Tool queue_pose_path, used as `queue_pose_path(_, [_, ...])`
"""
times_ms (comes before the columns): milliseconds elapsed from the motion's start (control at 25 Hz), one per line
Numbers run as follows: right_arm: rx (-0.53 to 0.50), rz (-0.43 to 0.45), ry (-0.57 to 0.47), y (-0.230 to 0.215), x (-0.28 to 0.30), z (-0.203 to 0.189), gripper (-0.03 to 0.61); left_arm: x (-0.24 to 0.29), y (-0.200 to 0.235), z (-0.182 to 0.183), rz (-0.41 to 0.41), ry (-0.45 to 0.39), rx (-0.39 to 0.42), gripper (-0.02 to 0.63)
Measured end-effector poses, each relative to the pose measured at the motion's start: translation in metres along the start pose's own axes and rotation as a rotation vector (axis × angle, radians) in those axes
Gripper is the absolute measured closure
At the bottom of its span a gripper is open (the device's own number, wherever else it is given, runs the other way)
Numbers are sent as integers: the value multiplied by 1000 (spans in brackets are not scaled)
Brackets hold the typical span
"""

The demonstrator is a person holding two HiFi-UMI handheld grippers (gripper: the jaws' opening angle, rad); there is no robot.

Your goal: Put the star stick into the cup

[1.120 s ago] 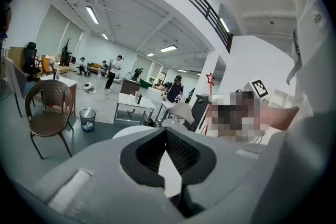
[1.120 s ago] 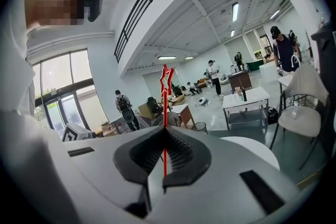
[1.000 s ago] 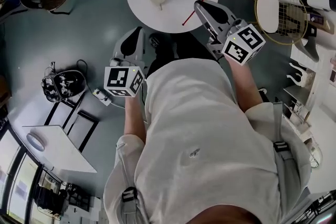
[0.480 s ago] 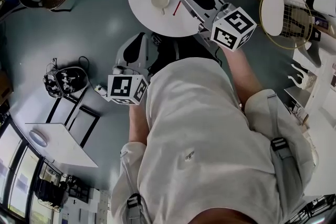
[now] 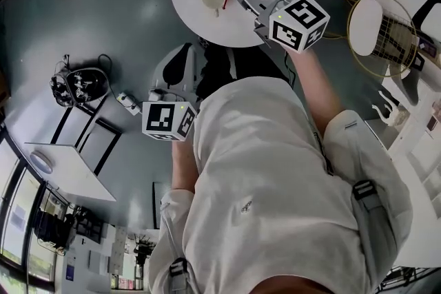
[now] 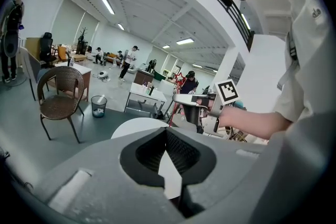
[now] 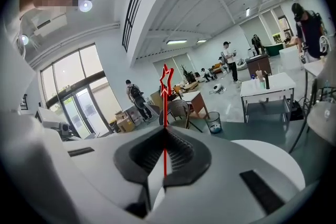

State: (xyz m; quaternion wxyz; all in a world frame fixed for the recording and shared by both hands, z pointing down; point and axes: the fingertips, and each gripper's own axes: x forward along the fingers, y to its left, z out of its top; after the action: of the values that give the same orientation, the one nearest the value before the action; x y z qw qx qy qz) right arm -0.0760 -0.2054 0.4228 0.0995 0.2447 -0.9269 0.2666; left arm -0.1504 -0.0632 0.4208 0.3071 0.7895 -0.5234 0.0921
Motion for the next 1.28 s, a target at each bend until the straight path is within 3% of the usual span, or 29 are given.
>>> queue_pose_path(360, [-13, 39, 61, -27, 50, -24, 566, 13, 21, -13, 64, 24, -62, 603])
queue_pose_path(720, [-7, 88, 134, -48, 60, -56, 566, 21, 4, -20, 117, 34, -86, 603])
queue_pose_path(1280, [2, 111, 240, -60, 95, -102, 566, 17, 25, -34, 183, 42, -144, 603])
